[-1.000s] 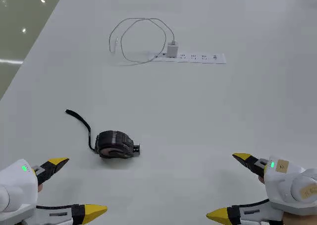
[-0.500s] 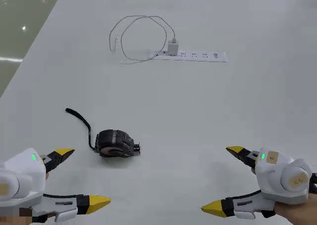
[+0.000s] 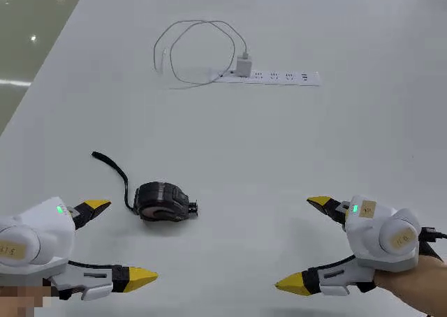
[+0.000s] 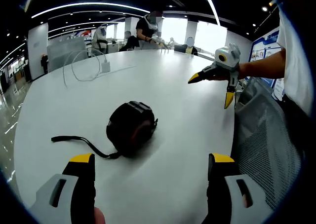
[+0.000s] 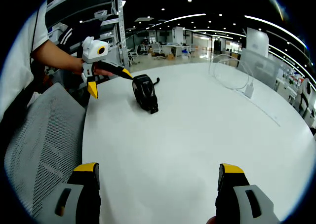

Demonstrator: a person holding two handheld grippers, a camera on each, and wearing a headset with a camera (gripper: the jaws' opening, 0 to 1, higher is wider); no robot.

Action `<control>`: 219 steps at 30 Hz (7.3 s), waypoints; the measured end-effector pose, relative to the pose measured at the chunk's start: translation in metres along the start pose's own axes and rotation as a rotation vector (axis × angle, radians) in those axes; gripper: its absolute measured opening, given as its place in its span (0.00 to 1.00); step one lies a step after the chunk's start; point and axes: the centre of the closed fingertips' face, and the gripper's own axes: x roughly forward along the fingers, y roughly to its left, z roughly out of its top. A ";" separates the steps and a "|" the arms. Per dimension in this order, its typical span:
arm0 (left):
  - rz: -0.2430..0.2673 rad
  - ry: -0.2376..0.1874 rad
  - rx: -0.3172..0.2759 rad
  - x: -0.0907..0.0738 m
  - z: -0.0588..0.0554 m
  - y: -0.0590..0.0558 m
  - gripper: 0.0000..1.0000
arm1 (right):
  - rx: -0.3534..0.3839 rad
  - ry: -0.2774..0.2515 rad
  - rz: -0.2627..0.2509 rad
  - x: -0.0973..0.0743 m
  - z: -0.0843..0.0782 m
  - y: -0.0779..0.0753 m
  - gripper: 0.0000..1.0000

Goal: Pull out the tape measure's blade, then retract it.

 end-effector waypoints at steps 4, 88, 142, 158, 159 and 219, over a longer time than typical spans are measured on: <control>-0.007 0.014 0.024 0.002 0.000 0.001 0.92 | -0.006 0.003 0.007 0.003 0.001 -0.001 0.99; -0.170 0.263 0.278 0.054 0.005 0.041 0.58 | -0.098 0.004 0.092 0.050 0.032 -0.013 0.91; -0.240 0.317 0.411 0.061 -0.001 0.041 0.28 | -0.088 0.001 0.126 0.058 0.033 -0.007 0.76; -0.258 0.336 0.417 0.061 -0.002 0.041 0.28 | -0.062 -0.040 0.133 0.065 0.043 -0.010 0.70; -0.258 0.339 0.419 0.061 -0.002 0.041 0.28 | -0.061 -0.042 0.134 0.067 0.043 -0.010 0.70; -0.253 0.394 0.407 0.063 -0.005 0.043 0.28 | -0.221 -0.100 0.254 0.142 0.082 0.012 0.33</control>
